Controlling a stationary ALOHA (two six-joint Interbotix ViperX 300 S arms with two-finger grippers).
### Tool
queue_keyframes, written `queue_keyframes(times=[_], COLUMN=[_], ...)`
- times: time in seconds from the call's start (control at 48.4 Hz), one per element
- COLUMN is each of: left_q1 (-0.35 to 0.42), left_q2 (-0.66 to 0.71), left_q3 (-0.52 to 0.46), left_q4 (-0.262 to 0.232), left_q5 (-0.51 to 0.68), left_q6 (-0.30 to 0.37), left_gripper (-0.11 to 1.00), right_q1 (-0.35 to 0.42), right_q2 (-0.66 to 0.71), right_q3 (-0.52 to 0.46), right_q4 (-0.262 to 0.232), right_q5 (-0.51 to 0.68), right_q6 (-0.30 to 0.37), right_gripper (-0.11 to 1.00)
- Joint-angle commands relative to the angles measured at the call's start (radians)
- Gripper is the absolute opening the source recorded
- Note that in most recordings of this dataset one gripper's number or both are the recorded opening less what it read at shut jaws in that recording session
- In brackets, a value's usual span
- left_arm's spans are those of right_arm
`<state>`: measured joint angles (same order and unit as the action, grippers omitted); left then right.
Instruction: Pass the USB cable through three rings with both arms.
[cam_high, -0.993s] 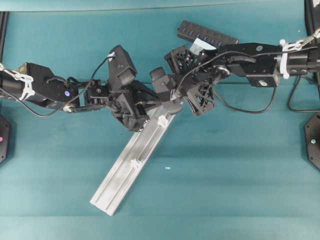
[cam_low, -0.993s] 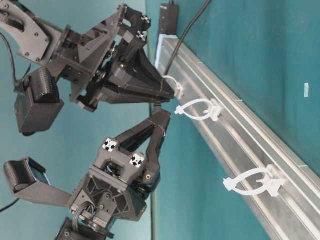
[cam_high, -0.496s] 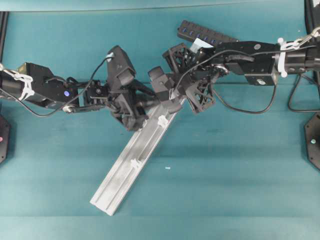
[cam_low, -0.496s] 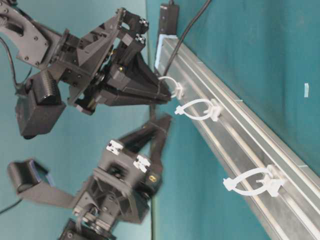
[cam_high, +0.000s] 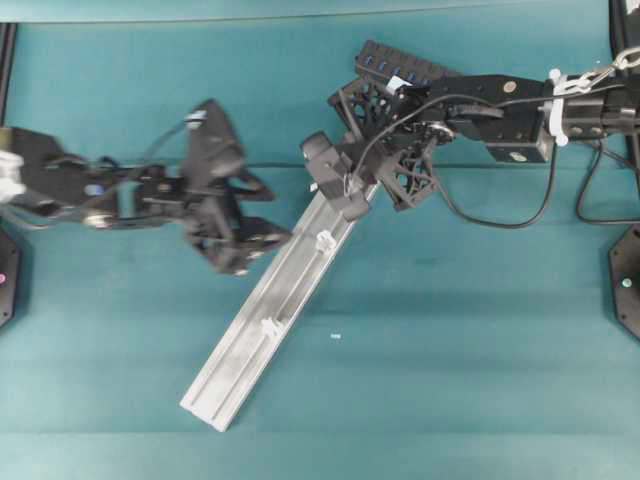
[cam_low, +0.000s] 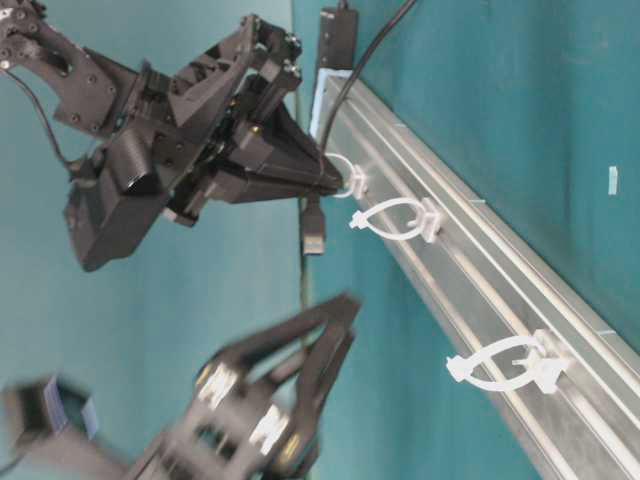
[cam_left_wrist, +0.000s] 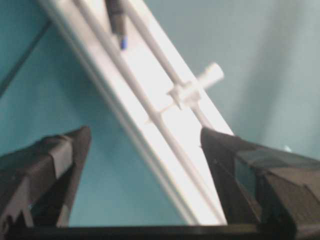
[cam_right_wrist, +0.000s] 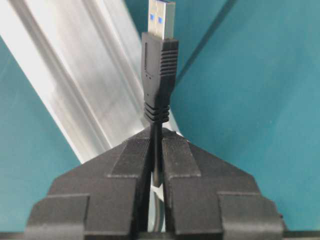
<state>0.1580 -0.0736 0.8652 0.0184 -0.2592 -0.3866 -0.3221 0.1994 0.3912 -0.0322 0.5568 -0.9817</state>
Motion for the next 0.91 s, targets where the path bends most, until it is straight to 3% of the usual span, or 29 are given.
queue_keyframes(times=[0.0,0.434,0.889], left_q1=[-0.003,-0.003,-0.003], left_q2=[-0.087,-0.371,-0.457], left_q3=[0.029,0.141,0.169], left_q4=[0.002,0.002,0.002], left_q5=[-0.002,0.173,0.232], left_q6=[-0.002,0.000,0.000], left_gripper=[0.94,0.94,0.94], right_q1=[0.003,0.008,0.052], right_q2=[0.012,0.034,0.037], right_q3=[-0.002,0.008,0.008], right_q4=[-0.005,-0.005,-0.005], right_q5=[0.006,0.048,0.066], right_q6=[-0.037,-0.158,-0.233], right_gripper=[0.07,0.07,0.07])
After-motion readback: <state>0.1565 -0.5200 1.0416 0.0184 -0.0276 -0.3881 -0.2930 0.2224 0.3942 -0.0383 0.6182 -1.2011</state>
